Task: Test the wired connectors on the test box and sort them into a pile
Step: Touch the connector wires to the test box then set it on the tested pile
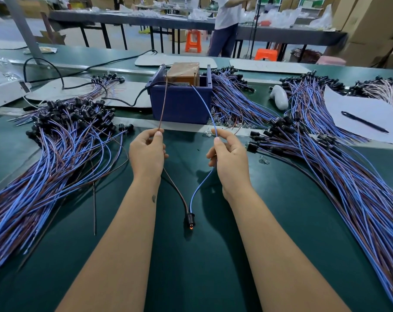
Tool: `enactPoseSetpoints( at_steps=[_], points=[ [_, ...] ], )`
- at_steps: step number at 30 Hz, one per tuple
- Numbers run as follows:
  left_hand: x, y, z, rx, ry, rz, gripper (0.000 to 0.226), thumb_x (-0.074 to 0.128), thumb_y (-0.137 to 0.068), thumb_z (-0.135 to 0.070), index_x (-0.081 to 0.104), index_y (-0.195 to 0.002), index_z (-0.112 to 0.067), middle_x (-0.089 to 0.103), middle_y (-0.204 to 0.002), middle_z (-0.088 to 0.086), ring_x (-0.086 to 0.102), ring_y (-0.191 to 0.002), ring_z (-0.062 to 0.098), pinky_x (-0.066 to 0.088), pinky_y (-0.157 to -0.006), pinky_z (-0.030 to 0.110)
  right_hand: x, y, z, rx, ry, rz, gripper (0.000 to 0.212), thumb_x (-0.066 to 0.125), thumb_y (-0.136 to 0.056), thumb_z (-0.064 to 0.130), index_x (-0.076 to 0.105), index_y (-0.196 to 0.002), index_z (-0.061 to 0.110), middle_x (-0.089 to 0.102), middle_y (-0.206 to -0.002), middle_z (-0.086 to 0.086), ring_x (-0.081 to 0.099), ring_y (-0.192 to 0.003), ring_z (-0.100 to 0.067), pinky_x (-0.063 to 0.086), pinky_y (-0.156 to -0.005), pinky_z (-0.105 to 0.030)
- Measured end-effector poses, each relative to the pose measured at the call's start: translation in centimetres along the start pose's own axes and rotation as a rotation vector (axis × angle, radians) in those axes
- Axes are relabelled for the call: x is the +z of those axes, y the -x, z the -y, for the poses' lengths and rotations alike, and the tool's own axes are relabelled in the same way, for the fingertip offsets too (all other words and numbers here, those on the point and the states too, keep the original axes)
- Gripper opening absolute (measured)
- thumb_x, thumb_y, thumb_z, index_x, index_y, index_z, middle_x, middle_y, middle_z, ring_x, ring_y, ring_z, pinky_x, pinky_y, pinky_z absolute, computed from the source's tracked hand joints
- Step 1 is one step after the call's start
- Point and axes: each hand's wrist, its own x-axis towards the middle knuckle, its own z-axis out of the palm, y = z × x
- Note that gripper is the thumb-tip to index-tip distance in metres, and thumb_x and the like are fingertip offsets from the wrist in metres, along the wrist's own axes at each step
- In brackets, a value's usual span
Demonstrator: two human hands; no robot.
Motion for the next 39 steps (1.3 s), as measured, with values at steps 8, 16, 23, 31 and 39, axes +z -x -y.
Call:
enactPoseSetpoints(
  at_steps=[8,16,23,31,39],
  points=[
    [0.07,-0.06,0.07,-0.005,0.007,0.003,0.021,0.052,-0.099,-0.015,0.068,-0.09,-0.023,0.05,-0.063,-0.005,0.047,-0.049,0.002,0.047,-0.05,0.017,-0.07,0.01,-0.02,0.002,-0.005,-0.022,0.023,0.045,-0.103,0.016,0.062,-0.111,0.029,0.055,-0.061,0.006,0.048,-0.053,-0.007,0.046,-0.057,-0.019],
    [0.0,0.04,-0.06,-0.002,-0.008,-0.003,0.019,0.051,-0.1,-0.015,0.068,-0.093,-0.021,0.051,-0.066,-0.003,0.048,-0.048,0.001,0.047,-0.051,0.018,-0.18,0.02,0.01,0.006,0.008,-0.026,0.023,0.044,-0.103,0.017,0.062,-0.113,0.029,0.056,-0.062,0.006,0.049,-0.053,-0.006,0.045,-0.057,-0.017],
    [0.06,0.12,-0.07,0.004,-0.004,-0.001,0.019,0.051,-0.1,-0.014,0.068,-0.093,-0.02,0.051,-0.064,-0.004,0.048,-0.049,0.002,0.047,-0.05,0.018,0.05,-0.12,-0.05,0.001,0.012,-0.024,0.024,0.045,-0.102,0.016,0.062,-0.106,0.032,0.055,-0.062,0.004,0.049,-0.051,-0.009,0.046,-0.055,-0.018],
    [0.03,0.08,-0.04,0.006,-0.013,0.004,0.02,0.051,-0.1,-0.014,0.068,-0.091,-0.022,0.051,-0.063,-0.005,0.048,-0.049,0.001,0.047,-0.05,0.018,0.3,-0.26,-0.31,0.007,0.057,-0.022,0.024,0.044,-0.102,0.016,0.061,-0.111,0.03,0.055,-0.064,0.001,0.052,-0.047,-0.011,0.051,-0.058,-0.025],
    [-0.04,0.28,-0.08,0.0,-0.042,-0.009,0.018,0.05,-0.099,-0.015,0.068,-0.096,-0.017,0.054,-0.066,-0.004,0.049,-0.049,0.002,0.047,-0.051,0.018,0.23,-0.15,-0.13,0.005,0.054,-0.014,0.027,0.046,-0.101,0.014,0.064,-0.106,0.033,0.056,-0.06,0.004,0.052,-0.048,-0.013,0.048,-0.053,-0.021]
  ],
)
